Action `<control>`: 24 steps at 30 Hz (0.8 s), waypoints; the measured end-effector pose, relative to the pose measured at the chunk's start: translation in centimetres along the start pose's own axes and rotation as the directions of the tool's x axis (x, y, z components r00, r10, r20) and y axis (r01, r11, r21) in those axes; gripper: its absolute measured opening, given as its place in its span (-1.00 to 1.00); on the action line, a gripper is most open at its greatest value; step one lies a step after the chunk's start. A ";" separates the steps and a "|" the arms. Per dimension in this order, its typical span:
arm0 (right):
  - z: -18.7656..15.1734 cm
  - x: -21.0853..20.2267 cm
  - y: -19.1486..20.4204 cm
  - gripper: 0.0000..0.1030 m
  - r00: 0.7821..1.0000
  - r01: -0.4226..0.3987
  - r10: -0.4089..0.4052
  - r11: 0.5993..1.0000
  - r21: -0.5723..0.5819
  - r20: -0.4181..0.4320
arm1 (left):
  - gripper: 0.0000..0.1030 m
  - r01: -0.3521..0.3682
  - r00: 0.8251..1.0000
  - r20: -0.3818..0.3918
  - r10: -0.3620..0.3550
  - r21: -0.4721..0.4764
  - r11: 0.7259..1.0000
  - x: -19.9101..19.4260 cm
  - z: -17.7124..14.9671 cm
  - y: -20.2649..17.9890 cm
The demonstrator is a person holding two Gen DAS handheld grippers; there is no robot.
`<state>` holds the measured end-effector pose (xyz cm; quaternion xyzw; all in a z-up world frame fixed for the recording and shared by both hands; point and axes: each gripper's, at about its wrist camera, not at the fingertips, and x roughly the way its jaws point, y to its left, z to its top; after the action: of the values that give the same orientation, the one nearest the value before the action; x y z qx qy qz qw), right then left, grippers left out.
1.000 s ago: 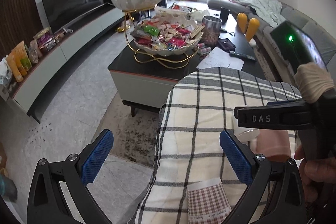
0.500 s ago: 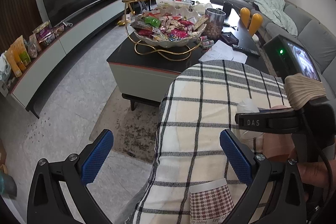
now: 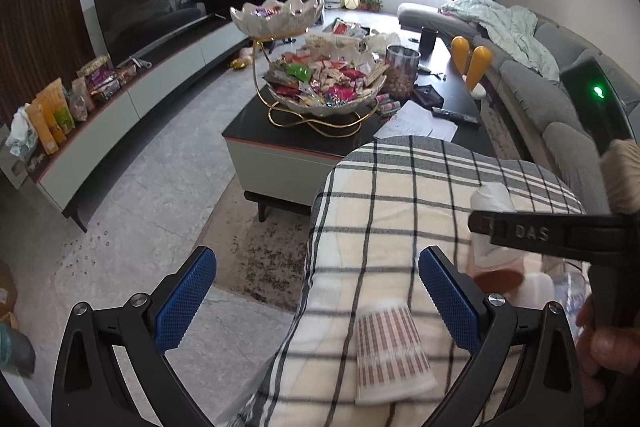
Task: Flip cup upside down
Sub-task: 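Turn the cup opening-down and set it on the table, opening the right gripper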
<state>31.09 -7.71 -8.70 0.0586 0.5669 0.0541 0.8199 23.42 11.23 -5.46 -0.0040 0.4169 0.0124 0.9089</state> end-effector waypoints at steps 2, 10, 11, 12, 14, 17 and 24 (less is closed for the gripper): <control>-2.2 -1.5 -0.3 -0.08 1.000 -0.023 0.023 0.999 0.022 0.000 | 1.00 0.000 1.000 0.009 0.000 0.001 1.000 -1.9 -1.1 -0.1; -9.9 -3.3 -1.9 -0.08 0.996 -0.075 0.078 0.993 0.086 -0.035 | 1.00 -0.010 0.997 0.072 0.008 0.033 0.999 -7.2 -5.8 -1.0; -10.9 -3.0 -2.1 -0.08 0.995 -0.084 0.089 0.992 0.098 -0.049 | 1.00 -0.011 0.997 0.073 0.008 0.036 0.999 -7.6 -6.4 -1.1; -11.7 -2.8 -2.2 -0.08 0.994 -0.091 0.097 0.990 0.107 -0.059 | 1.00 -0.010 0.997 0.072 0.007 0.035 0.999 -7.9 -6.9 -1.0; -13.4 -2.1 -2.4 -0.08 0.992 -0.095 0.104 0.989 0.113 -0.078 | 1.00 -0.006 0.998 0.062 0.004 0.033 0.999 -8.2 -8.1 -0.9; -15.4 -0.8 -2.8 -0.08 0.989 -0.092 0.106 0.988 0.127 -0.102 | 1.00 -0.005 0.999 0.047 0.003 0.039 0.999 -8.2 -9.6 -1.3; -18.1 2.5 -4.1 -0.07 0.984 -0.074 0.098 0.984 0.164 -0.148 | 1.00 -0.002 1.000 0.011 0.001 0.026 1.000 -6.4 -12.7 -1.5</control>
<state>15.17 -10.76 -18.00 0.1436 0.6285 0.0489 0.7629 9.68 9.36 -8.90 0.0083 0.4120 0.0076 0.9111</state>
